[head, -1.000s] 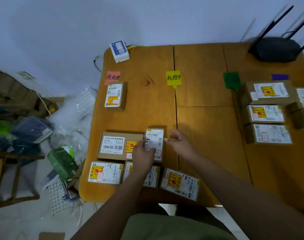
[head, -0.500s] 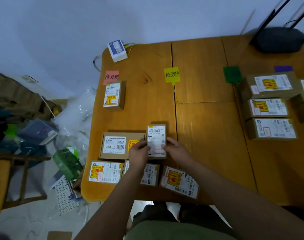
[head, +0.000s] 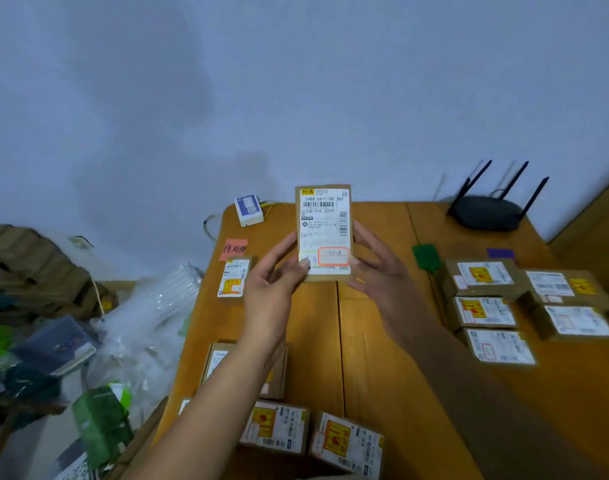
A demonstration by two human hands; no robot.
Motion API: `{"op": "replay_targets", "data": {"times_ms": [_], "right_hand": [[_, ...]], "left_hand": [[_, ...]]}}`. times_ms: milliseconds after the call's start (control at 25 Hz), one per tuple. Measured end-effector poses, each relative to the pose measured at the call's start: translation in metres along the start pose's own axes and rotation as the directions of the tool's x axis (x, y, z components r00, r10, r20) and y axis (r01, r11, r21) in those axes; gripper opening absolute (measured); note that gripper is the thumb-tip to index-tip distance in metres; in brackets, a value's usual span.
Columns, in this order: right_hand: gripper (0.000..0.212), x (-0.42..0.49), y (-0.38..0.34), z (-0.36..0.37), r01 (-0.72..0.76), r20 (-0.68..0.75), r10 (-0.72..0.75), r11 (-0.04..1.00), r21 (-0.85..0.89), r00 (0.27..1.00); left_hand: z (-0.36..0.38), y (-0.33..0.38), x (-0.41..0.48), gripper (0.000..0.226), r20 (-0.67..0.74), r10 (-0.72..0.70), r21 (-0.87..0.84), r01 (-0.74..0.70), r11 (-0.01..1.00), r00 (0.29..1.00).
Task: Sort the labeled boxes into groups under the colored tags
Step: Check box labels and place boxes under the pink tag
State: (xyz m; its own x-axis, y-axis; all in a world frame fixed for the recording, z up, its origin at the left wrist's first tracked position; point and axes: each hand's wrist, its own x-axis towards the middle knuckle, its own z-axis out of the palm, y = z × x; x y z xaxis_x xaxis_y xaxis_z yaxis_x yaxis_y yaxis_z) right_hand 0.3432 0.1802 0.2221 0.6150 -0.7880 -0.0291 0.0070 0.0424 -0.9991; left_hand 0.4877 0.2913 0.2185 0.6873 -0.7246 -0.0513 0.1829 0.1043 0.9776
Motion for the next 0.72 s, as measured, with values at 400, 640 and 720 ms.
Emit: {"op": "replay_targets", "data": {"times_ms": [400,640,720], "right_hand": [[0.06,-0.024,-0.069,-0.013,0.169,-0.007,-0.172,0.976,-0.14,0.985],[0.06,-0.033,-0.051,-0.026,0.109,-0.002,-0.109,0.991,-0.079,0.994],[0.06,-0.037,-0.04,-0.03,0.061,-0.026,-0.062,0.997,-0.048,0.998]], "left_hand": [[0.019,0.062,-0.013,0.047,0.126,0.128,-0.006,-0.129,0.992,0.984],[0.026,0.043,-0.031,0.047,0.096,0.084,0.044,-0.088,0.995,0.992],[0.028,0.03,-0.038,0.05,0.1,0.065,0.099,-0.075,0.992,0.993]]}}
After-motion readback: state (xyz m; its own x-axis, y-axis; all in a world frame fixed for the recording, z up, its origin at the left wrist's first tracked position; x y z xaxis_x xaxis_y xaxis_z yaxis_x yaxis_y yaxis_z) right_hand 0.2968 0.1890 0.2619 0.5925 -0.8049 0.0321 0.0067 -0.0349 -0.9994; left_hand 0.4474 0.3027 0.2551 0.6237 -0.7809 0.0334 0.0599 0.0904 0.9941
